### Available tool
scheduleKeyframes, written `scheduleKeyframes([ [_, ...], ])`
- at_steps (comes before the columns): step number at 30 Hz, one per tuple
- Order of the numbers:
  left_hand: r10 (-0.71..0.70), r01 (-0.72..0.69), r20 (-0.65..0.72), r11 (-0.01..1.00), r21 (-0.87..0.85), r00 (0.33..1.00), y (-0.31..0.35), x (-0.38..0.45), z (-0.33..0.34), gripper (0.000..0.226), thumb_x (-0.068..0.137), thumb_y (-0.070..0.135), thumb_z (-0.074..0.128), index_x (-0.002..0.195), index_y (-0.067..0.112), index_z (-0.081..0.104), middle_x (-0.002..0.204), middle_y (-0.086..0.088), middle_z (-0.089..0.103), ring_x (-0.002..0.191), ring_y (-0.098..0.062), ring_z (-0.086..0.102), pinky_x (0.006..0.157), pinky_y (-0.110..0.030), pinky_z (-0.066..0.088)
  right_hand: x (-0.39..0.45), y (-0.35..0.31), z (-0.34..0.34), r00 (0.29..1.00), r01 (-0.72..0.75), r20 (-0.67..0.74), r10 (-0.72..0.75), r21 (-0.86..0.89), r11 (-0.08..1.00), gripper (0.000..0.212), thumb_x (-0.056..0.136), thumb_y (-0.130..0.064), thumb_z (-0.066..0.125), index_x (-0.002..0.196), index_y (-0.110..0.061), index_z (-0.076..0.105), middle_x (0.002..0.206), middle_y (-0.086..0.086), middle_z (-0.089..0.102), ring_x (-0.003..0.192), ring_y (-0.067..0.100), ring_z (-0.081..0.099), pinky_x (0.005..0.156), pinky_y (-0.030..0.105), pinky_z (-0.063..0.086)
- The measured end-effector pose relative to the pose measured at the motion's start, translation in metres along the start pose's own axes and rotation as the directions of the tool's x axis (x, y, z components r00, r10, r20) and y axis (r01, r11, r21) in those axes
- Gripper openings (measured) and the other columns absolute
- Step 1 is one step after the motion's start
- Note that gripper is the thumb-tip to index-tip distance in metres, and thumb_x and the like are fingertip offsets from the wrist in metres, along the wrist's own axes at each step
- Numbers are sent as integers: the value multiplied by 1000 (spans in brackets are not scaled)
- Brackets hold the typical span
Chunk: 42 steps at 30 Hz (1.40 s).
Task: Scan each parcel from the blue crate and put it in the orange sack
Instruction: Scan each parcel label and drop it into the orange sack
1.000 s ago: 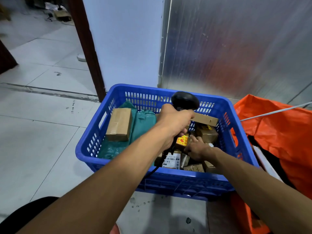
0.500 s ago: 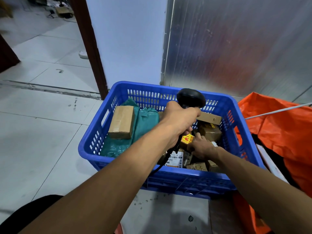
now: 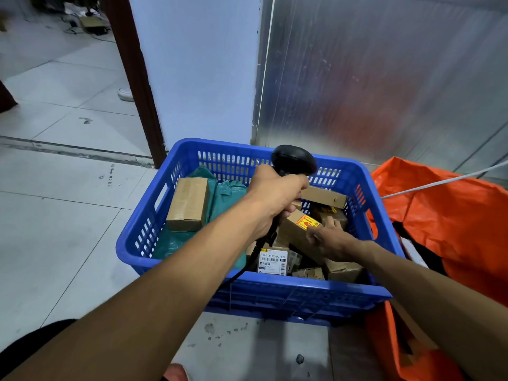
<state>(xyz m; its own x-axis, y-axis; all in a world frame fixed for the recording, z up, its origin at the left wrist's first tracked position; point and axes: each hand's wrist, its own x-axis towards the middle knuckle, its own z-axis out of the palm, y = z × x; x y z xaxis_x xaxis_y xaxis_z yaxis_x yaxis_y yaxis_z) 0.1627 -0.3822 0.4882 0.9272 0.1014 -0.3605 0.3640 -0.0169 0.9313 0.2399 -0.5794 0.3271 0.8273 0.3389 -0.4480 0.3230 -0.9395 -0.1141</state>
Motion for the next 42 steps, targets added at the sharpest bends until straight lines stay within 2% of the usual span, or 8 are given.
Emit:
scheduleKeyframes([
  [8, 22, -23, 19, 998, 56, 1000, -3, -4, 6, 17, 90, 13, 68, 103, 2, 66, 68, -1, 61, 44, -8, 49, 44, -21, 43, -38, 20, -24, 991, -72, -101, 88, 152, 986, 30, 88, -11, 65, 100, -26, 42, 113, 1, 39, 108, 21, 42, 86, 31, 40],
  [15, 31, -35, 38, 993, 115, 999, -8, -9, 9, 10, 91, 13, 68, 96, 5, 66, 70, -2, 62, 51, -11, 51, 49, -22, 45, -76, 21, -48, 986, -49, -151, 68, 120, 992, 68, 87, -27, 73, 145, -17, 39, 137, 5, 43, 127, 21, 42, 107, 34, 39],
  [25, 44, -51, 46, 988, 148, 998, -9, -11, 14, 7, 91, 11, 66, 91, 5, 66, 72, -5, 61, 52, -12, 51, 50, -23, 45, -124, 12, -58, 946, -95, -275, 170, 266, 959, 52, 80, -31, 80, 123, -12, 57, 136, 2, 34, 126, 16, 38, 91, 16, 40],
  [29, 36, -46, 67, 987, 152, 997, -12, -9, 18, 8, 92, 12, 66, 96, 4, 65, 69, -2, 61, 48, -10, 50, 47, -21, 45, -146, 19, -63, 946, -67, -247, 212, 490, 869, 41, 84, -26, 77, 109, -17, 45, 119, 4, 56, 93, 12, 62, 70, 24, 59],
  [32, 32, -45, 80, 986, 161, 996, -14, -8, 20, 10, 93, 12, 66, 98, 3, 64, 71, -3, 60, 49, -10, 50, 47, -20, 45, -167, 19, -65, 965, -68, -147, 216, 657, 751, 40, 89, -28, 72, 114, -18, 42, 103, 3, 60, 79, 14, 66, 55, 21, 53],
  [35, 35, -51, 97, 984, 171, 995, -16, -7, 24, 9, 93, 12, 66, 97, 4, 64, 73, -4, 60, 51, -11, 50, 48, -21, 44, -178, 20, -50, 949, -41, -273, 156, 385, 922, 46, 88, -35, 72, 119, -18, 42, 99, 0, 64, 80, 13, 63, 65, 29, 52],
  [38, 39, -57, 99, 982, 182, 994, -17, -7, 27, 11, 93, 12, 66, 100, 3, 65, 75, -5, 61, 52, -11, 51, 48, -21, 45, -180, 24, -24, 936, -32, -349, 41, 32, 999, 64, 85, -44, 65, 138, -23, 35, 125, -4, 52, 113, 18, 53, 88, 34, 50],
  [42, 35, -56, 105, 979, 196, 994, -19, -6, 30, 12, 92, 12, 66, 99, 3, 66, 74, -5, 61, 51, -11, 51, 47, -22, 44, -187, 18, 2, 916, -6, -398, -48, -135, 991, 55, 79, -36, 62, 122, -30, 27, 120, -4, 43, 111, 23, 48, 79, 29, 38],
])
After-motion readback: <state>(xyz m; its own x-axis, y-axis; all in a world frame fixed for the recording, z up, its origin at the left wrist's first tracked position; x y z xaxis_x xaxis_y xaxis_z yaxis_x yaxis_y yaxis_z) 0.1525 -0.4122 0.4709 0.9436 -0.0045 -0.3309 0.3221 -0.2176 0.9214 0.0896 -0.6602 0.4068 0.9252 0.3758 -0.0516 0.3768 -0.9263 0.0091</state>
